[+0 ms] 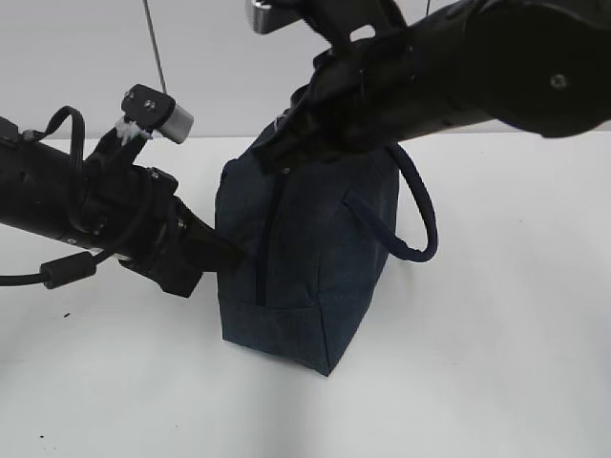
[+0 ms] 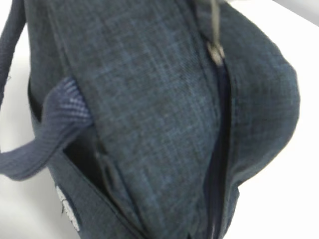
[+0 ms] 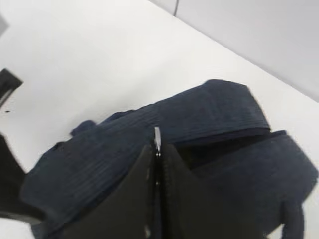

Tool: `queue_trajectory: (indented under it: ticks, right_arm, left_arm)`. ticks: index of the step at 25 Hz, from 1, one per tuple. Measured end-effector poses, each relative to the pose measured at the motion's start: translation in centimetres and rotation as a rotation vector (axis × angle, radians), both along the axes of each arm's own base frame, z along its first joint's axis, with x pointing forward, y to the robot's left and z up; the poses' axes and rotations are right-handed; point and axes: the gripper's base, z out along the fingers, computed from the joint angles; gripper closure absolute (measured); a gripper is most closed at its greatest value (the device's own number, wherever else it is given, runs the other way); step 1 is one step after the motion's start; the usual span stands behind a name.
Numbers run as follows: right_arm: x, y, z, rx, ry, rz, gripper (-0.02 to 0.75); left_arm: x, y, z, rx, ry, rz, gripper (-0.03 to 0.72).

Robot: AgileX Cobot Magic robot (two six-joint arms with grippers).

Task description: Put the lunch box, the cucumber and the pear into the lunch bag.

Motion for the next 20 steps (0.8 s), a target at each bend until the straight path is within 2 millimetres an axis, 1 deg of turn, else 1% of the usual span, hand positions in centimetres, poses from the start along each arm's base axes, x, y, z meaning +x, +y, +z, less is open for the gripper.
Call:
queue_trajectory:
  ticks: [2,7,9,11,13,14,17,20]
  right_arm:
    - [0.9,-0.9,0.3,0.008,-0.006,-0.038,0.732]
    - [3.7,-3.3,-0.3,0.01,-0.006,-0.129,0.732]
    - [4.4,-3.8,-0.6,0.009,-0.003,-0.148,0.732]
    - [6.2,-4.7,-2.0,-0.004,0.019,-0.188,0.732]
    - [7.4,-5.4,-3.1,-0.004,0.043,-0.221,0.732]
    - [8.0,-5.8,-4.0,0.001,0.072,-0.246,0.732]
    - [8.8,-6.5,-5.4,0.003,0.113,-0.278,0.732]
    - [8.8,-6.4,-5.3,0.016,0.111,-0.278,0.732]
  left_arm:
    - [-0.2,0.0,-0.1,-0.001,0.011,-0.011,0.694]
    - [-0.7,0.1,-0.5,0.014,0.053,-0.024,0.695]
    - [-1.3,0.4,-0.7,0.021,0.058,-0.014,0.695]
    - [-2.2,0.9,-0.9,0.031,0.055,0.002,0.696]
    - [-3.1,1.7,-0.7,0.037,0.037,0.034,0.696]
    - [-3.6,2.2,-0.8,0.039,0.036,0.046,0.696]
    - [-4.5,3.3,0.0,0.027,0.009,0.079,0.696]
    - [-4.8,3.8,0.9,0.003,-0.02,0.105,0.697]
